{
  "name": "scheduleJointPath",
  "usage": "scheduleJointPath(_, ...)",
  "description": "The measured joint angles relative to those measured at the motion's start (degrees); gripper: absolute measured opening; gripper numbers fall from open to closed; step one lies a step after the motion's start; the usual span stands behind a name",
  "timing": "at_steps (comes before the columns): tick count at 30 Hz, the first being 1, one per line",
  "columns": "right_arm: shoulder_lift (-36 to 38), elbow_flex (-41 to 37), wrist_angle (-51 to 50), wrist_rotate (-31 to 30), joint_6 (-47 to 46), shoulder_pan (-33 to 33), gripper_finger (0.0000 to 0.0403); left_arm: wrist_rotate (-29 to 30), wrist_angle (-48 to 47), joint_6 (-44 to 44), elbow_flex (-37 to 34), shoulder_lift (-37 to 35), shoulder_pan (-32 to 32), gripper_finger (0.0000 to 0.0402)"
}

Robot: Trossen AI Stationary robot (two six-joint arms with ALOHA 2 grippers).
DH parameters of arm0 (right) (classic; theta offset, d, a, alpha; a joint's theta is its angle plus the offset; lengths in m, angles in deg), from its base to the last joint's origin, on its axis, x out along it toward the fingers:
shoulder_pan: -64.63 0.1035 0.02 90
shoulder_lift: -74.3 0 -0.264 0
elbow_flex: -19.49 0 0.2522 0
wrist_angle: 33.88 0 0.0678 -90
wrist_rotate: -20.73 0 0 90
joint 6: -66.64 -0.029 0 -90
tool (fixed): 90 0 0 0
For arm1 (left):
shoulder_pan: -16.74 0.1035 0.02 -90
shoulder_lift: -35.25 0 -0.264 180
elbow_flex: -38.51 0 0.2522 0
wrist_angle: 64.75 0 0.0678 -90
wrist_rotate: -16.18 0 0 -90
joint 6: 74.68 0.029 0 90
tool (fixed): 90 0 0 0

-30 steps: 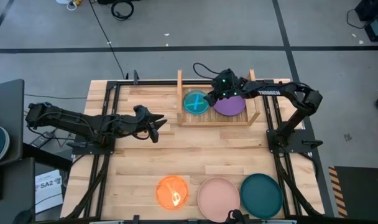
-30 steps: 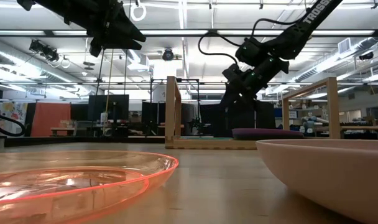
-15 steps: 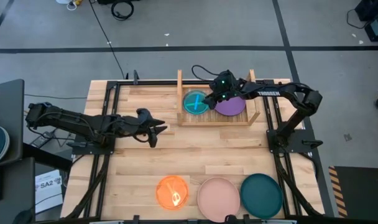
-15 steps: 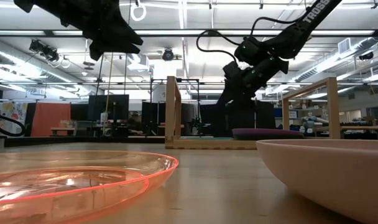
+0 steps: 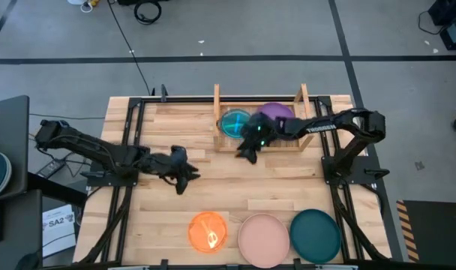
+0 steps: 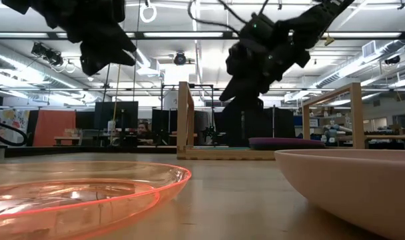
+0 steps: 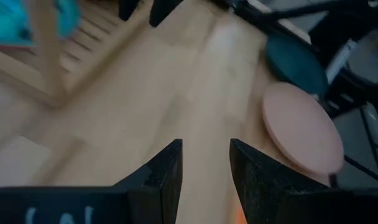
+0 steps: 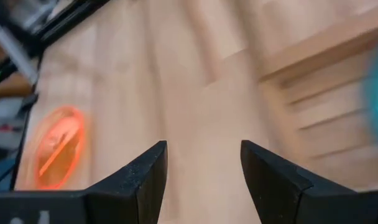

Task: Place and stack plates onto a shelf
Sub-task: Stack the small orange plate on top of the small blue plate on the shelf

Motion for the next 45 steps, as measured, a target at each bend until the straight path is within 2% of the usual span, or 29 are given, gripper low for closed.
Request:
scheduleJointPath(12, 0.0, 0.0, 0.0, -12.9, -8.7, 20.6, 0.0208, 0.0, 0.0, -10.9, 0.0, 11.2, -12.1, 0.0139)
scheduleJointPath(21, 0.0, 0.0, 0.2, -21.1, -14.4, 30.3, 0.021, 0.0, 5.2, -18.8, 0.0, 20.1, -19.0, 0.0139)
scheduleJointPath(27, 0.0, 0.0, 1.5, -24.6, -14.9, 33.5, 0.021, 0.0, 8.2, -22.9, 0.0, 25.4, -21.6, 0.0139)
scheduleJointPath(37, 0.0, 0.0, 3.2, -24.6, -14.9, 34.6, 0.021, -0.3, 12.9, -28.7, 0.0, 31.8, -23.4, 0.0139)
scheduleJointPath(45, 0.0, 0.0, 3.3, -24.6, -14.8, 34.6, 0.021, -0.6, 19.8, -28.9, 0.0, 35.3, -23.5, 0.0138)
